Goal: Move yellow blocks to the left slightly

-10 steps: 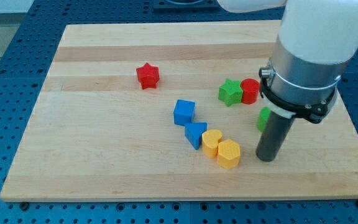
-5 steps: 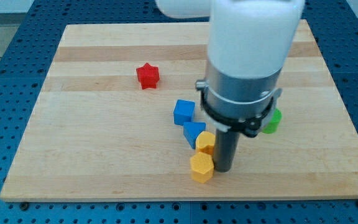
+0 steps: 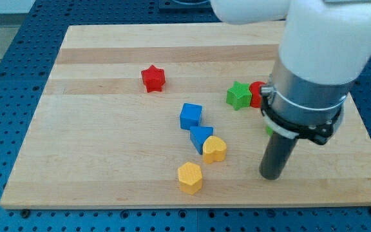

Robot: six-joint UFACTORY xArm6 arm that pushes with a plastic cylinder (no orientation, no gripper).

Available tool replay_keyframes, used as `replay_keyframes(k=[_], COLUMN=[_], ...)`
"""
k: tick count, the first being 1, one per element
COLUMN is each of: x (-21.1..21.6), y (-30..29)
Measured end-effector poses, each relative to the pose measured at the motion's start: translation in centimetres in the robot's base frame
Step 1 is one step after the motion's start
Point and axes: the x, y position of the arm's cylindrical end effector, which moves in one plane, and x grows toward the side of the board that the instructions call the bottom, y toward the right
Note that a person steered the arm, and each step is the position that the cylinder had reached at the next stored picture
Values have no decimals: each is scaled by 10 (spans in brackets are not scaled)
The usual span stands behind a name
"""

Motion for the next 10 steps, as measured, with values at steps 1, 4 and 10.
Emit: replay_keyframes(k=[1, 4, 10], x=[-20, -36, 43], y=[-7, -104, -120])
